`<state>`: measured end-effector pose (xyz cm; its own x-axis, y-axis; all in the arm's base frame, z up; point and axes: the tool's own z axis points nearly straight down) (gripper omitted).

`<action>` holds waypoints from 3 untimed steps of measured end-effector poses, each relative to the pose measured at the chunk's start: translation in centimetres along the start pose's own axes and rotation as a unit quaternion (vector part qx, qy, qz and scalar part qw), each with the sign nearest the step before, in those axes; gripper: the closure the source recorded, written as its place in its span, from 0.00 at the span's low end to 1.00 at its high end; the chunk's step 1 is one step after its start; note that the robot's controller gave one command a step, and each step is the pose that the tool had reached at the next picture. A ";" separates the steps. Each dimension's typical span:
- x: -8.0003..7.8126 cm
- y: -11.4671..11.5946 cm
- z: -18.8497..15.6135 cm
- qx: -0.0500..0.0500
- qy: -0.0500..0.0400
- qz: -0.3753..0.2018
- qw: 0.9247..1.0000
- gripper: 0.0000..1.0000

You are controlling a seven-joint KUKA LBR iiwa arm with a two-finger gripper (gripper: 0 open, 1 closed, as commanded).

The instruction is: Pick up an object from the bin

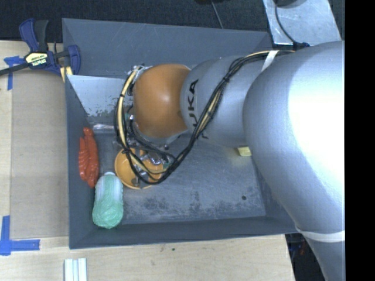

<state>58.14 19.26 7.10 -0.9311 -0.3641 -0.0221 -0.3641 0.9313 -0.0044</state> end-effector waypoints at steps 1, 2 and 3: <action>-0.1 -0.5 -0.2 0.000 0.005 0.132 0.991 1.00; -0.1 -0.5 -0.2 -0.001 0.005 0.132 0.991 1.00; 0.0 -0.5 -0.9 0.000 0.005 0.132 0.991 1.00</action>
Offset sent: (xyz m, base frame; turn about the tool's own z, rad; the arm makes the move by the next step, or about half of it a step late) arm 0.0000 0.0000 0.0000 0.0000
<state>58.34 18.79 8.02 -0.9941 -0.1077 -0.0118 -0.1077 0.9942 0.0008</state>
